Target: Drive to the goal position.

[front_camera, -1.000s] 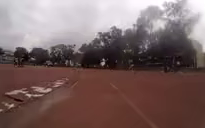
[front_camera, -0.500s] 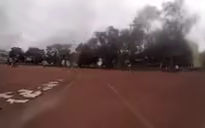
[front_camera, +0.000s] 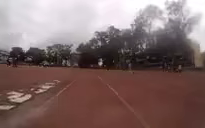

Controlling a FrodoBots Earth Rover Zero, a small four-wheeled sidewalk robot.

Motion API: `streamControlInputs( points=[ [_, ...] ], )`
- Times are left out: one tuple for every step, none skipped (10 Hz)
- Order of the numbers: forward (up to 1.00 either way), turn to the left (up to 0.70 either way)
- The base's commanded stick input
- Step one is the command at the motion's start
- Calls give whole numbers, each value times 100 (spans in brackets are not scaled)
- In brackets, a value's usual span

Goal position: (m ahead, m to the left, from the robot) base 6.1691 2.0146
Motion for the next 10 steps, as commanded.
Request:
streamControlInputs(
  points=[
    [70, 0],
    [70, 0],
    [70, 0],
    [70, 0],
    [70, 0],
    [70, 0],
    [70, 0],
    [70, 0],
    [70, 0],
    [70, 0]
  ],
)
